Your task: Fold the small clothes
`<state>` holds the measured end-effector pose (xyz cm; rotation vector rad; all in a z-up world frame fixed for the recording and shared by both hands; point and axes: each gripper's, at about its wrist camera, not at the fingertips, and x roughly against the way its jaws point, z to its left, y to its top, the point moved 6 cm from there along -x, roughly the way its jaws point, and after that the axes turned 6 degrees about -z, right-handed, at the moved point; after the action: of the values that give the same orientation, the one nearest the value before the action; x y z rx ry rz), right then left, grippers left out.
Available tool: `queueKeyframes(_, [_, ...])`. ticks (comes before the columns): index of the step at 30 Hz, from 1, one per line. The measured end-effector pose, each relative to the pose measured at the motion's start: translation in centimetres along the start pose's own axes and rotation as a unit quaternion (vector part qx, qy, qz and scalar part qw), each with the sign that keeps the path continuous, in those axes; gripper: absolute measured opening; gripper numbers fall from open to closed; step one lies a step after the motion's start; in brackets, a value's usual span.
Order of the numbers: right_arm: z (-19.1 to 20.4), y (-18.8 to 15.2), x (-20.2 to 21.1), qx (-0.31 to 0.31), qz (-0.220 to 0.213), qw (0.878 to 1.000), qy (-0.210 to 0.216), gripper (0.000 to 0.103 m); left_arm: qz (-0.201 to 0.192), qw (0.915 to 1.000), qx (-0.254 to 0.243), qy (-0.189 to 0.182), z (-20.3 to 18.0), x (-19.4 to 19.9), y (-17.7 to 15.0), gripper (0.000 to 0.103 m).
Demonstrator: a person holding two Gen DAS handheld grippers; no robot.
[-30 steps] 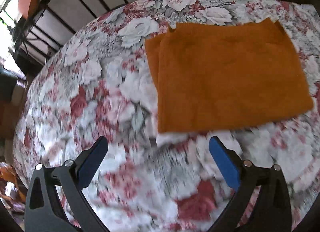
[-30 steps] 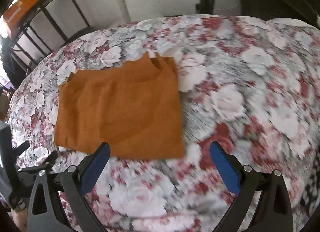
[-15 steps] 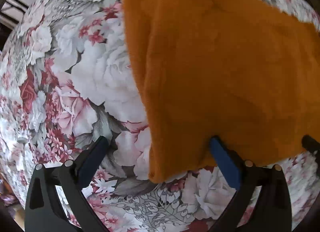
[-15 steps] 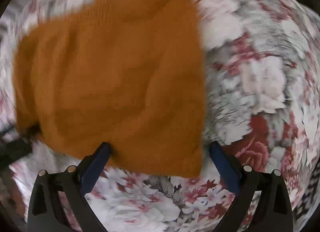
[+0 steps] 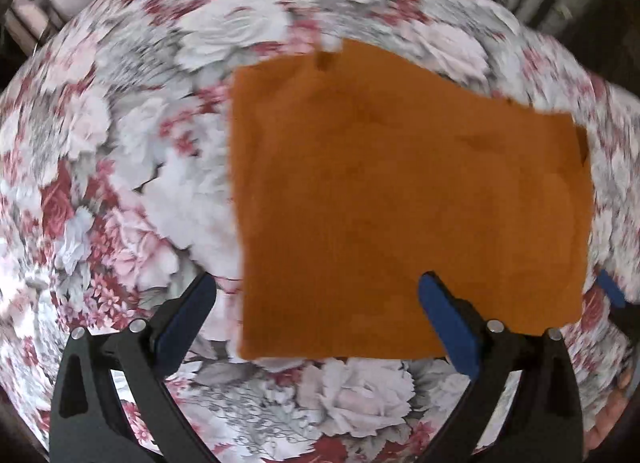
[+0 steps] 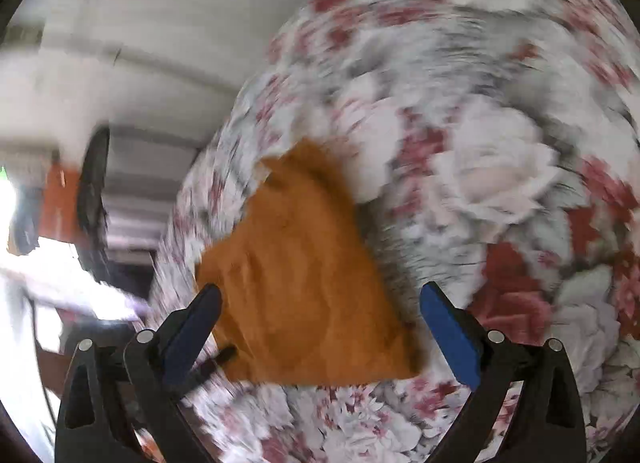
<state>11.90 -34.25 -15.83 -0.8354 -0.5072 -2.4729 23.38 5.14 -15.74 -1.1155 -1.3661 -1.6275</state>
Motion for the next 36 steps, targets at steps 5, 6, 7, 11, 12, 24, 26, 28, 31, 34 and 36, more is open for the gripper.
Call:
queueKeyframes(5, [-0.7, 0.2, -0.3, -0.002, 0.008, 0.999, 0.05, 0.1, -0.027, 0.9942, -0.093, 0.046, -3.9, 0.3, -0.6, 0.098])
queueKeyframes(6, [-1.0, 0.1, -0.8, 0.003, 0.011, 0.999, 0.043, 0.1, -0.027, 0.9926, -0.105, 0.055, -4.4, 0.1, -0.7, 0.098])
queueKeyframes(7, [-1.4, -0.1, -1.3, 0.007, 0.014, 0.999, 0.036, 0.1, -0.025, 0.9905, -0.118, 0.067, -4.9, -0.2, -0.9, 0.098])
queueKeyframes(11, [-1.4, -0.5, -2.2, 0.034, -0.003, 0.998, 0.043, 0.098, -0.024, 0.9887, -0.125, 0.079, -5.6, -1.0, -1.2, 0.098])
queueKeyframes(12, [-1.1, -0.7, -2.4, 0.046, -0.005, 0.998, 0.04, 0.098, -0.023, 0.989, -0.122, 0.081, -5.1, -0.8, -1.5, 0.098])
queueKeyframes(24, [-0.3, -1.5, -5.9, 0.149, -0.001, 0.989, -0.004, 0.069, -0.033, 0.9881, -0.121, 0.089, -3.7, -2.9, 0.0, 0.098])
queueKeyframes(26, [0.1, -1.7, -6.3, 0.163, -0.006, 0.987, -0.011, 0.069, -0.029, 0.9845, -0.139, 0.104, -4.0, -3.6, -0.4, 0.099])
queueKeyframes(28, [0.5, -1.9, -6.3, 0.169, -0.005, 0.986, -0.005, 0.06, -0.024, 0.9846, -0.138, 0.106, -3.8, -4.1, -0.6, 0.099])
queueKeyframes(31, [1.5, -2.6, -7.1, 0.162, 0.013, 0.987, 0.017, 0.04, -0.017, 0.9878, -0.123, 0.094, -3.2, -4.2, -0.4, 0.099])
queueKeyframes(34, [2.2, -2.6, -7.0, 0.176, 0.011, 0.984, 0.016, 0.04, -0.013, 0.9894, -0.115, 0.087, -2.7, -4.2, -0.1, 0.099])
queueKeyframes(36, [1.1, -2.2, -7.5, 0.146, 0.016, 0.989, 0.021, 0.05, -0.014, 0.9887, -0.12, 0.089, -2.5, -4.1, 0.0, 0.099])
